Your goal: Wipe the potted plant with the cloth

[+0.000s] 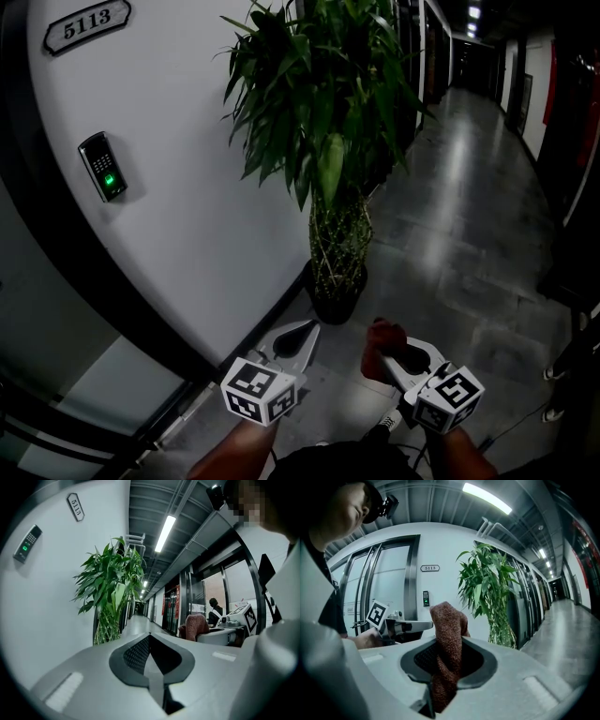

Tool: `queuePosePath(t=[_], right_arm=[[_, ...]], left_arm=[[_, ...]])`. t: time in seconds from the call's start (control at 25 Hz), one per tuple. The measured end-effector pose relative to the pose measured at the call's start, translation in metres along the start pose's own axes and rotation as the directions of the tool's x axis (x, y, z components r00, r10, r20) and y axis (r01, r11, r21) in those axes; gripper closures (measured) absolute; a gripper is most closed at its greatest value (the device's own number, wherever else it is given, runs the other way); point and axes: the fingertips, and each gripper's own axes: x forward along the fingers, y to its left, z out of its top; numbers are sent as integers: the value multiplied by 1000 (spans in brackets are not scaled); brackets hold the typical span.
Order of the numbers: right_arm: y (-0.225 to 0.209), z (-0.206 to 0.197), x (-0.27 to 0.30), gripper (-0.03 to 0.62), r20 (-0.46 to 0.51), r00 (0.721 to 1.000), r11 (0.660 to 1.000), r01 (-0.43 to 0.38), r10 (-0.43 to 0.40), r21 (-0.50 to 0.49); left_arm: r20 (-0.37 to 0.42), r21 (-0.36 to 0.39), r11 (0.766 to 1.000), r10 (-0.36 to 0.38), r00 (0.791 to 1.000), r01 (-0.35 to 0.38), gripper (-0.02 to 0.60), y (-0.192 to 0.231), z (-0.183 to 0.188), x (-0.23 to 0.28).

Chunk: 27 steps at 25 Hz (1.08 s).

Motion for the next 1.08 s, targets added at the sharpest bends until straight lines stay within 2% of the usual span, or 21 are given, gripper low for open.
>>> queuePosePath(t=[0.44,1.08], right_arm=[[0,6,1,526,13,1000,1000,7,-7,8],[12,8,0,526,2,1000,999,-25,25,-30]], left_arm=[[-3,5,1000,-7,1000,7,565,-2,2,1],[9,8,1000,-5,1000,5,565,-3,4,-4]])
